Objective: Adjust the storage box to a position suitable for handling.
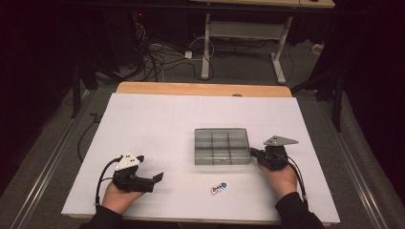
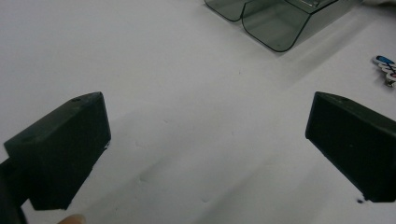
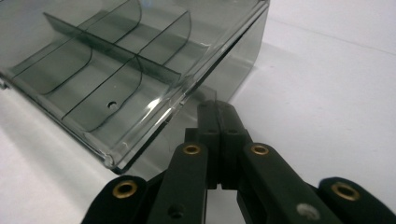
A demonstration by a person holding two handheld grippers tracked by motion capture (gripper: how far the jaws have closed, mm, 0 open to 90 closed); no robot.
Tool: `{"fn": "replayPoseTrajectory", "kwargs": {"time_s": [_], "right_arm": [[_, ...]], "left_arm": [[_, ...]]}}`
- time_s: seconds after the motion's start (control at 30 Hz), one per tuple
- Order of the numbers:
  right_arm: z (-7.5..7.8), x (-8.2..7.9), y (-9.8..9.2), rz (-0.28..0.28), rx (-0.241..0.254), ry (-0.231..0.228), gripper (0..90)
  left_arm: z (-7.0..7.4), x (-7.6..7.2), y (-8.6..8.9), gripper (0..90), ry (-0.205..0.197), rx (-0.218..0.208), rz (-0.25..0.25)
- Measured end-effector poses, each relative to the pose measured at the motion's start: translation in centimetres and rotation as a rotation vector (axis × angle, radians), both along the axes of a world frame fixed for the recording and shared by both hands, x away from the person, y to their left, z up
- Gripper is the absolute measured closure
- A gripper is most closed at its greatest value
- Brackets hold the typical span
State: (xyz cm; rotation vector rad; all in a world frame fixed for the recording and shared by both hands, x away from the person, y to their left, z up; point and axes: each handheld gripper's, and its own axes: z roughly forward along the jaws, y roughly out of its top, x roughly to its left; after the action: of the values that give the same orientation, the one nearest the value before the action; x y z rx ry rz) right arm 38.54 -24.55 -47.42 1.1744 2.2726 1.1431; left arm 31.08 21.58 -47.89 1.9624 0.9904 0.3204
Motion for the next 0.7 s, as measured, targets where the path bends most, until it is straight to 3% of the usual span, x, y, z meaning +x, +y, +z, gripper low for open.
{"fn": "replayPoseTrajectory", "kwargs": {"time_s": [0.33, 0.7], "right_arm": [[0.1, -0.1, 2.0, 0.030, -0.013, -0.014, 90.0], [-0.1, 0.2, 3.1, 0.043, -0.015, -0.018, 90.0]], "left_arm": [[0.1, 0.1, 0.2, 0.0, 0.001, -0.025, 0.002], [0.5, 0.0, 0.6, 0.0, -0.030, -0.041, 0.017]]}}
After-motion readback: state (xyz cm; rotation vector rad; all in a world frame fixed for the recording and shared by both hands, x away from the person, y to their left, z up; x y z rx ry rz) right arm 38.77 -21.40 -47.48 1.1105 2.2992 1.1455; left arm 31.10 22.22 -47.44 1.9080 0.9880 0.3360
